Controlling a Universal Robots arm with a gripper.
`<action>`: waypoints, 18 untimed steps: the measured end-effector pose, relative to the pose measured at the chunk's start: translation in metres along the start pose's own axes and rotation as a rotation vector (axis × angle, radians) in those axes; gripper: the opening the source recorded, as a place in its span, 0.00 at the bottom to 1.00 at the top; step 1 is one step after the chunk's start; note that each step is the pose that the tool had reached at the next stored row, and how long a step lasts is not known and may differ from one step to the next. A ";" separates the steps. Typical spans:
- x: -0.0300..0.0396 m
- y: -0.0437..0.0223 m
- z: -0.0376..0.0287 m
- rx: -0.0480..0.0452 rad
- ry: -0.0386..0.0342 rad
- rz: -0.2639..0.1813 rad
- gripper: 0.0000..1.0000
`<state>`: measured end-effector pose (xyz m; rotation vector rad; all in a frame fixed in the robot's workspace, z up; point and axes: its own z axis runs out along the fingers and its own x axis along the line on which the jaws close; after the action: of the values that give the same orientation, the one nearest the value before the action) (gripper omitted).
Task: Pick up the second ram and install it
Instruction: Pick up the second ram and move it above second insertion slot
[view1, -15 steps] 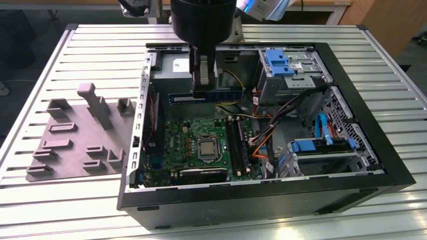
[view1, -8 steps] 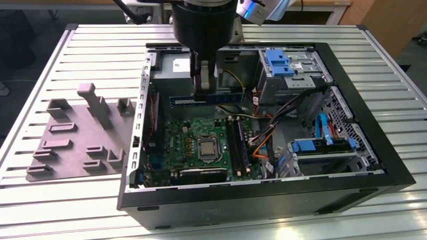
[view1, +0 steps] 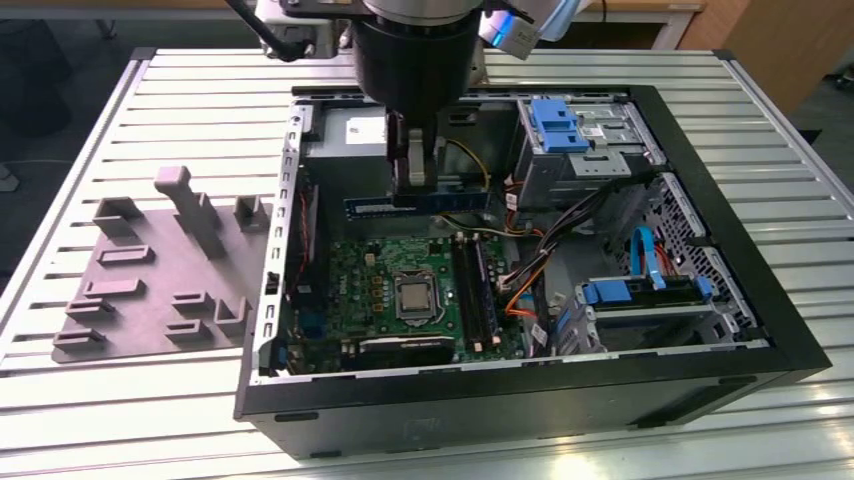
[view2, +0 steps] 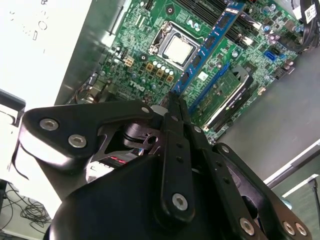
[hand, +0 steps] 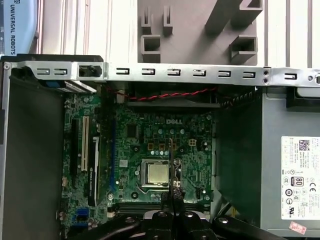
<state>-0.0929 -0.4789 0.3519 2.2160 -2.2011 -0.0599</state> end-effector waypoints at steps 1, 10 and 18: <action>0.0000 -0.0008 0.0007 0.0000 0.0001 0.000 0.12; 0.0002 -0.0078 0.0073 0.0001 0.0000 0.000 0.12; 0.0004 -0.0122 0.0130 0.0001 -0.0001 0.000 0.12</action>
<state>-0.0812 -0.4790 0.3384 2.2161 -2.2011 -0.0600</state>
